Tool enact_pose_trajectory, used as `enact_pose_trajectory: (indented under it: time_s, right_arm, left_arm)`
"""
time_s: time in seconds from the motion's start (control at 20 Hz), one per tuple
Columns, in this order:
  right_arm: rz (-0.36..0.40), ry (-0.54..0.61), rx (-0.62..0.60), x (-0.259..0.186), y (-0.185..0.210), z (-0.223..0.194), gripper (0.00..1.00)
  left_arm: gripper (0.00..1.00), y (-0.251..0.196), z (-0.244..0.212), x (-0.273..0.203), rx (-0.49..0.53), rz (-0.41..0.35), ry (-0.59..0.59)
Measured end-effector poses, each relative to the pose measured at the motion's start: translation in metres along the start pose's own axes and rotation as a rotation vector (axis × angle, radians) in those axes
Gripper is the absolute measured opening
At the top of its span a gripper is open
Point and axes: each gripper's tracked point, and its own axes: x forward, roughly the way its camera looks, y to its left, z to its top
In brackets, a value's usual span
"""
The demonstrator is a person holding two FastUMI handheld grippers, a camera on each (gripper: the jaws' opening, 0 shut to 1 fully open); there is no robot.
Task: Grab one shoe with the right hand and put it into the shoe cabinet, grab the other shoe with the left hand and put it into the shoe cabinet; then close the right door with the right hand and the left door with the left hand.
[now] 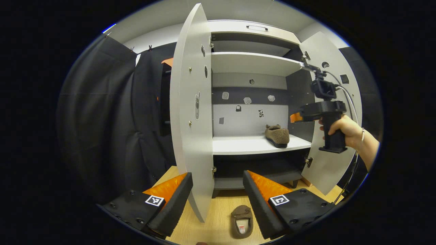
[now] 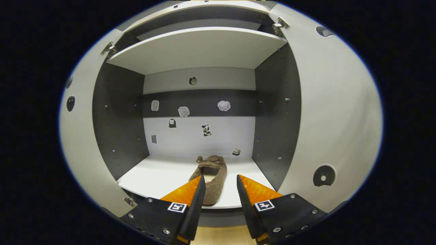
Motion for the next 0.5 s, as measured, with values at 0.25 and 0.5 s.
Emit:
enact_pose_trajectory:
  time_s: [0.25, 0.5]
  right_arm:
    - [0.017, -0.050, 0.025, -0.064, -0.017, 0.004, 0.74]
    - [0.014, -0.079, 0.040, -0.111, -0.036, -0.002, 0.92]
  left_arm:
    - [0.97, -0.017, -0.039, -0.001, -0.013, -0.023, 0.070]
    - [0.97, -0.033, -0.099, 0.013, 0.011, -0.048, 0.156]
